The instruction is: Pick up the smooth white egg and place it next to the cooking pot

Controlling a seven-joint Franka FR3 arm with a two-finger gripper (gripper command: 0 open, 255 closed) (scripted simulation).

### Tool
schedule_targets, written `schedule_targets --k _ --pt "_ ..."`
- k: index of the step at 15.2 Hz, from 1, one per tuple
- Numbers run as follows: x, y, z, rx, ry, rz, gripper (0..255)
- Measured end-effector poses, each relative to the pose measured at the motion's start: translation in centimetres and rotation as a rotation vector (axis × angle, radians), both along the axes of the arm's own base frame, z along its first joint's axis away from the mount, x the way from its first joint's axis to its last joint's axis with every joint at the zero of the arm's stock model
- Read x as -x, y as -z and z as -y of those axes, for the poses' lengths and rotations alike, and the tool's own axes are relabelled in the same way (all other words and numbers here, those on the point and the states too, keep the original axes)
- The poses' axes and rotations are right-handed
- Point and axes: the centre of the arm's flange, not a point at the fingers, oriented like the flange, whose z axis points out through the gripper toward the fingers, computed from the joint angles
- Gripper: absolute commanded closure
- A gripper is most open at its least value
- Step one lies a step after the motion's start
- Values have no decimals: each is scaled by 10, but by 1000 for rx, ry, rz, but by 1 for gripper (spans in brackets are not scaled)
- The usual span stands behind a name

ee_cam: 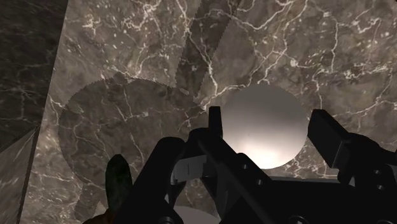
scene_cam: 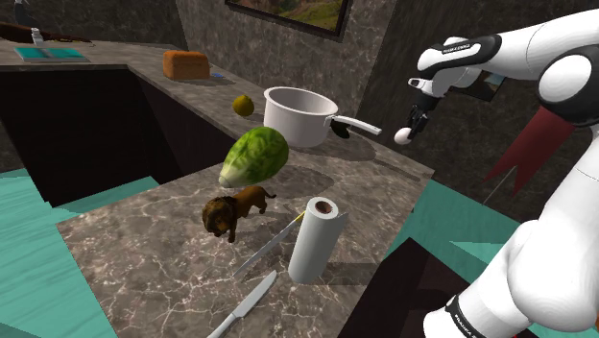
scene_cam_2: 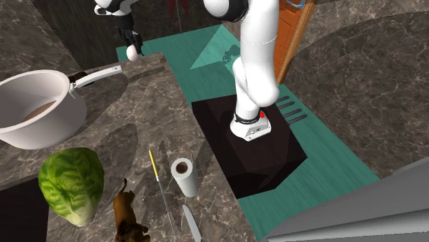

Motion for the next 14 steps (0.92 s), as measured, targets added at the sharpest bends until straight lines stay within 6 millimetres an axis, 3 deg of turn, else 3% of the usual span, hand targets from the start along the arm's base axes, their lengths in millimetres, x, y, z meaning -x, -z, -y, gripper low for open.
schedule_targets --k 14 --pt "1 75 0 0 0 0 255"
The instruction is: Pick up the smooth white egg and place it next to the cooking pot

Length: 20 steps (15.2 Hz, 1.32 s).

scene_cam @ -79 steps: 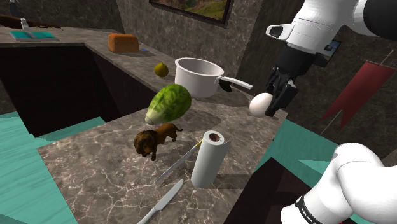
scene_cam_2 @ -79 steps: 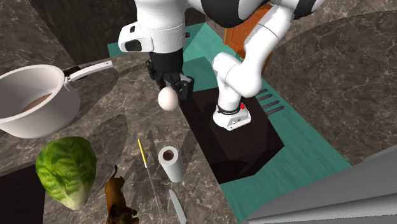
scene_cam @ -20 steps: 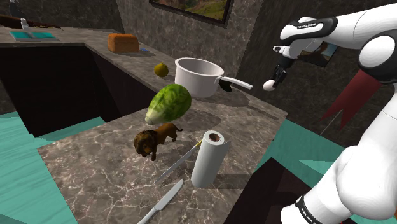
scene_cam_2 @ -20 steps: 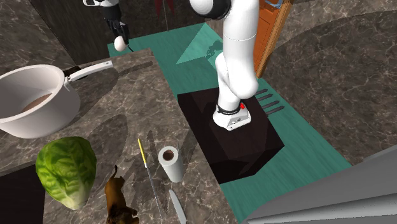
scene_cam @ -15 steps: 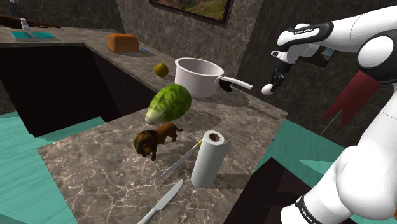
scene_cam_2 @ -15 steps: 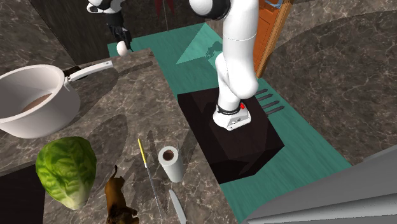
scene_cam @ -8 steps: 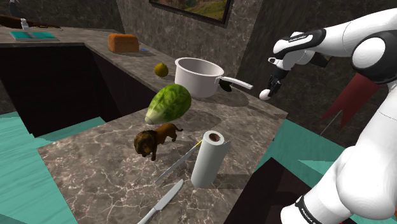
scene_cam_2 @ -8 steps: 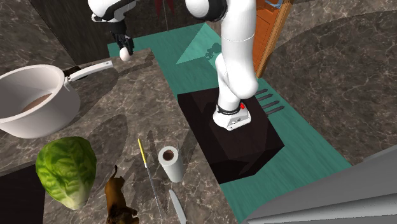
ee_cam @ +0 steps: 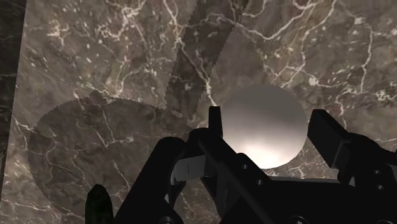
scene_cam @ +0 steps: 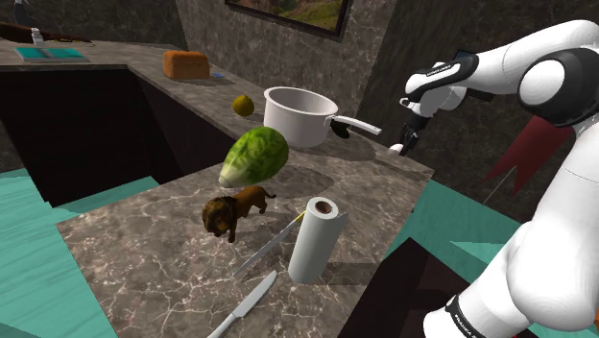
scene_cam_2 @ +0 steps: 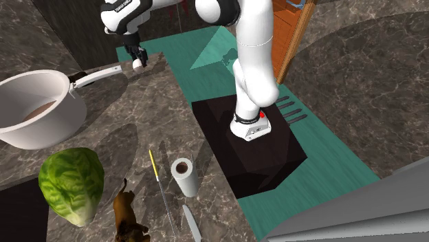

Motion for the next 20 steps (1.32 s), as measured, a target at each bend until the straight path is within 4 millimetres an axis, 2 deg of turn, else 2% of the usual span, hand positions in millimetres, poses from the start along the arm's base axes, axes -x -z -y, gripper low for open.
schedule_targets --k 11,17,18,20 --pt "-2 59 -1 0 0 0 255" --pt "-1 62 1 1 1 5 255" --pt "-1 62 1 1 1 5 0" --pt "-1 63 1 1 1 2 0"
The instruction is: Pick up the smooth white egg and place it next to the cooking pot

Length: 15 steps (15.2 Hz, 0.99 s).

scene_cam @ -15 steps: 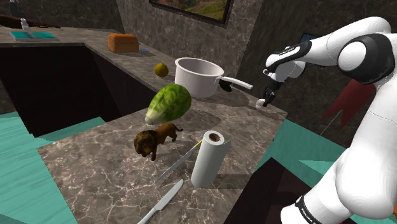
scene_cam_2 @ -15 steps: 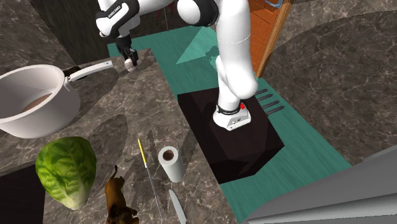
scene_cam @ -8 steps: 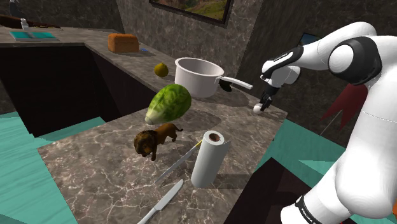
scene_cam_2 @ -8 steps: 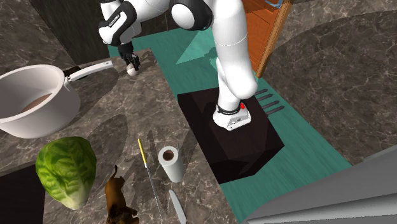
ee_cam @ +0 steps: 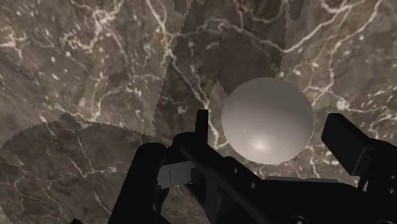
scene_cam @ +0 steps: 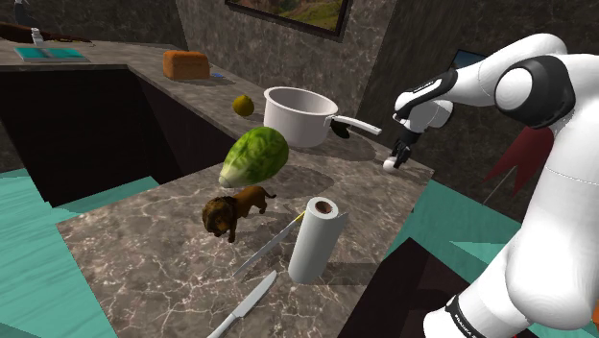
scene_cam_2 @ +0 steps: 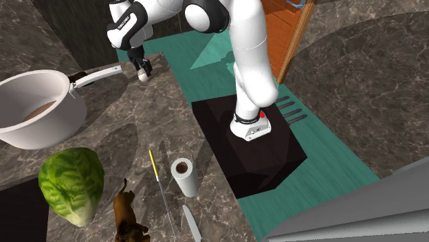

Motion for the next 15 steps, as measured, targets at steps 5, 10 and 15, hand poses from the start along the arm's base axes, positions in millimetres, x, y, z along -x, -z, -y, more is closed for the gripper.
schedule_targets --k 5,10,15 --pt "1 -6 -1 0 0 -1 0" --pt "2 -47 -2 0 0 0 0" --pt "2 -49 0 0 0 -1 0"
